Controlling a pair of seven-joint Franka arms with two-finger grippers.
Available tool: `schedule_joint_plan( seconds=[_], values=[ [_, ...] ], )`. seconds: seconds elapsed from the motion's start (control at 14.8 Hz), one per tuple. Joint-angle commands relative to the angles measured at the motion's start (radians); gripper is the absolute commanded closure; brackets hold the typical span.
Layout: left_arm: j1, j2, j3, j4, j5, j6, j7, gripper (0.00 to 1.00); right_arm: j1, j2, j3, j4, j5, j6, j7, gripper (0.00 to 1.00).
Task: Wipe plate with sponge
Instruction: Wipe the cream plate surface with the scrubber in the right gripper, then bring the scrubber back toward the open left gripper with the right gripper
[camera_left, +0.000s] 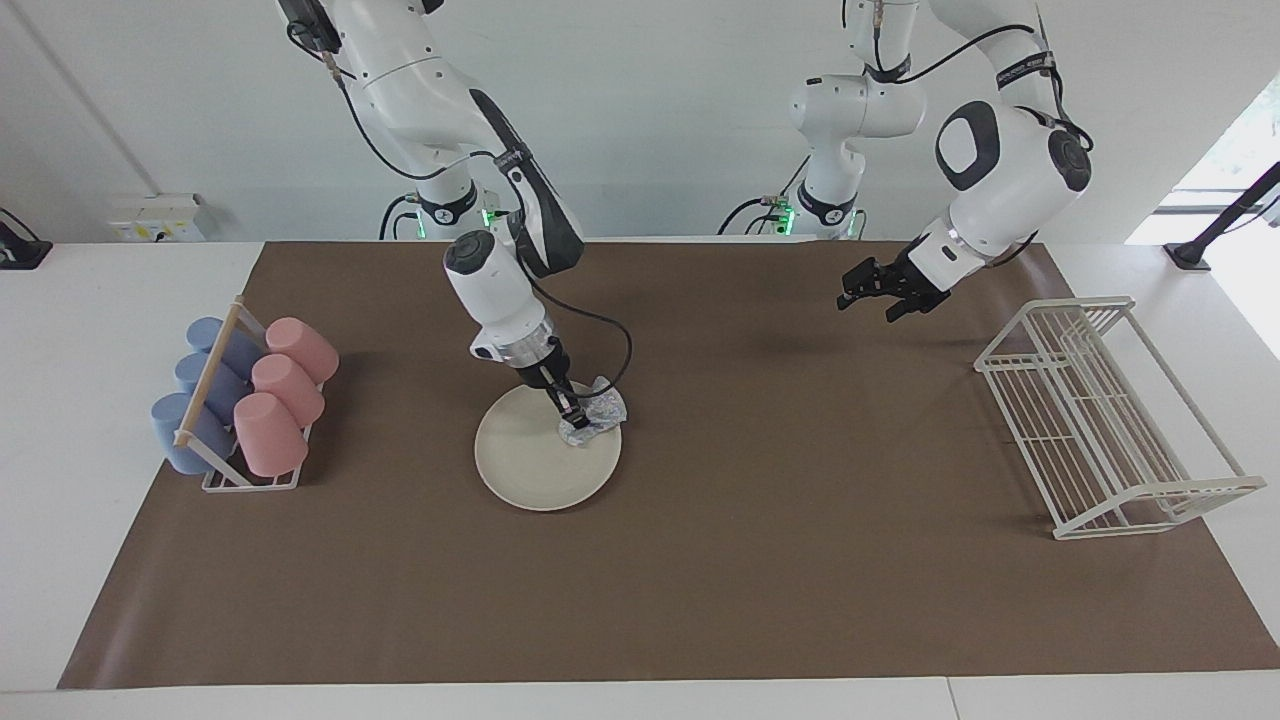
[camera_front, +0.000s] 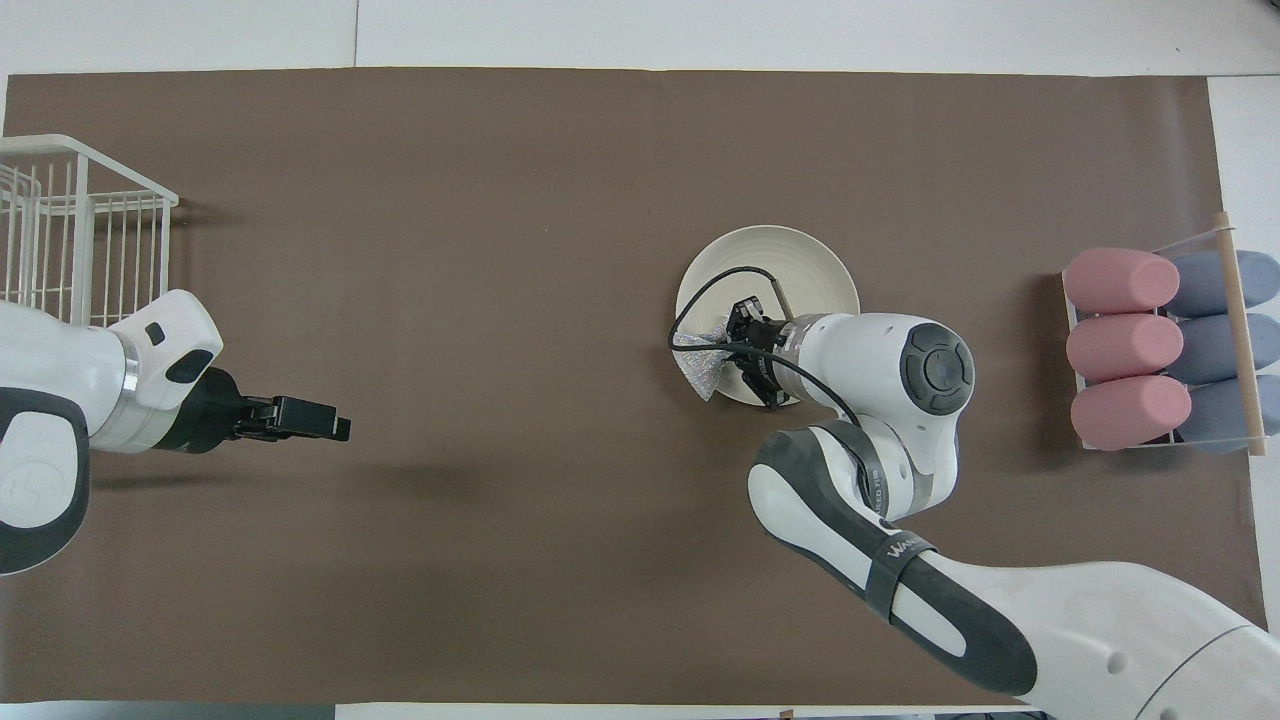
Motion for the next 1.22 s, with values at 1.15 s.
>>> schedule_joint_plan(
  seconds=[1.15],
  values=[
    [-0.038, 0.000, -0.011, -0.015, -0.924, -0.129, -0.132, 0.00, 0.361, -0.134, 0.003, 0.552, -0.272, -0.800, 0.901, 1.00]
  ],
)
